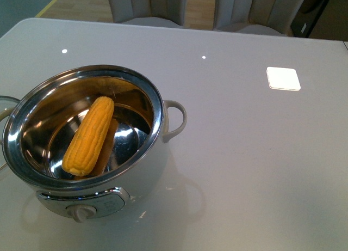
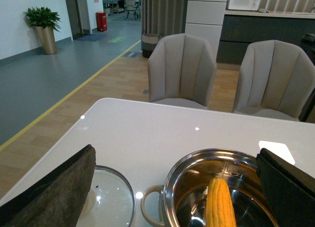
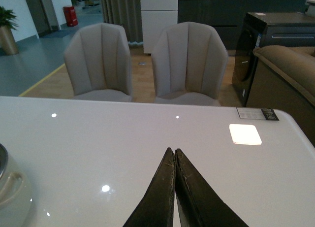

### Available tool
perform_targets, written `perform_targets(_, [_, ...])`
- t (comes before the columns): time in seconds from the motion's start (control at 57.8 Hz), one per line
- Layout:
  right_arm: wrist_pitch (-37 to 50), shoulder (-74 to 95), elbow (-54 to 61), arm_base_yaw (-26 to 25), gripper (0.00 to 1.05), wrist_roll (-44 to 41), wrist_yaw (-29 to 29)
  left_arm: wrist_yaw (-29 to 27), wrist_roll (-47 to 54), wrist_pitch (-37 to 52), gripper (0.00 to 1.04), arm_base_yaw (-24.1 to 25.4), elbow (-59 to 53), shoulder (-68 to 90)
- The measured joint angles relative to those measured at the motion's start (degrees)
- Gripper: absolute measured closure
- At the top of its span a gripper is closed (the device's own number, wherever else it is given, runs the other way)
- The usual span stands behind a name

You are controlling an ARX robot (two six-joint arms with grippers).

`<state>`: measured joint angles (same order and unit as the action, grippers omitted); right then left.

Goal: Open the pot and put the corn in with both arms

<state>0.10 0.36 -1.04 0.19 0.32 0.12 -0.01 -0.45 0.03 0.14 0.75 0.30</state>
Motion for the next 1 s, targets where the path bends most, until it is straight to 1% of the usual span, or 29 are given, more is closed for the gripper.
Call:
perform_targets(0.069, [0.00, 0.02, 0.00, 0.00, 1.03, 0.00, 0.00, 0.00, 0.00, 0.00, 0.07, 0.00, 0.00, 0.00])
perform_targets(0.121, [0.00, 0.00, 0.02, 0.00, 0.96, -0.07, 0.00, -0.02, 0.00, 0.00, 0.07, 0.00, 0.00, 0.00])
perform_targets(0.208, [0.00, 0.00, 0.00, 0.00, 0.80, -0.07, 0.00, -0.02, 0.00, 0.00, 0.07, 0.00, 0.00, 0.00])
perform_targets(0.225, [0.00, 0.00, 0.02, 0.00, 0.78, -0.07, 0.00, 0.00, 0.00, 0.00, 0.07, 0.00, 0.00, 0.00])
perform_targets(0.294, [0.00, 0.00, 0.00, 0.00, 0.61, -0.07, 0.00, 0.00, 0.00, 0.00, 0.07, 0.00, 0.00, 0.00])
perform_targets(0.312, [0.00, 0.00, 0.00, 0.00, 0.59, -0.07, 0.00, -0.02, 0.00, 0.00, 0.07, 0.00, 0.00, 0.00])
perform_targets(0.381, [0.00, 0.00, 0.00, 0.00, 0.45, -0.07, 0.00, 0.00, 0.00, 0.00, 0.07, 0.00, 0.00, 0.00])
perform_targets(0.398, [0.00, 0.00, 0.02, 0.00, 0.43, -0.07, 0.00, -0.02, 0.00, 0.00, 0.07, 0.00, 0.00, 0.00])
perform_targets(0.467, [0.00, 0.00, 0.02, 0.00, 0.30, -0.07, 0.00, 0.00, 0.00, 0.00, 0.07, 0.00, 0.00, 0.00])
perform_targets(0.571, [0.00, 0.00, 0.00, 0.00, 0.13, -0.07, 0.00, 0.00, 0.00, 0.00, 0.07, 0.00, 0.00, 0.00])
perform_targets(0.623, [0.00, 0.00, 0.00, 0.00, 0.07, -0.04, 0.00, 0.00, 0.00, 0.00, 0.07, 0.00, 0.00, 0.00])
perform_targets(0.692, [0.00, 0.00, 0.00, 0.00, 0.09, -0.07, 0.00, 0.00, 0.00, 0.00, 0.07, 0.00, 0.00, 0.00])
perform_targets(1.004, [0.00, 0.00, 0.00, 0.00, 0.09, -0.07, 0.00, 0.00, 0.00, 0.00, 0.07, 0.00, 0.00, 0.00])
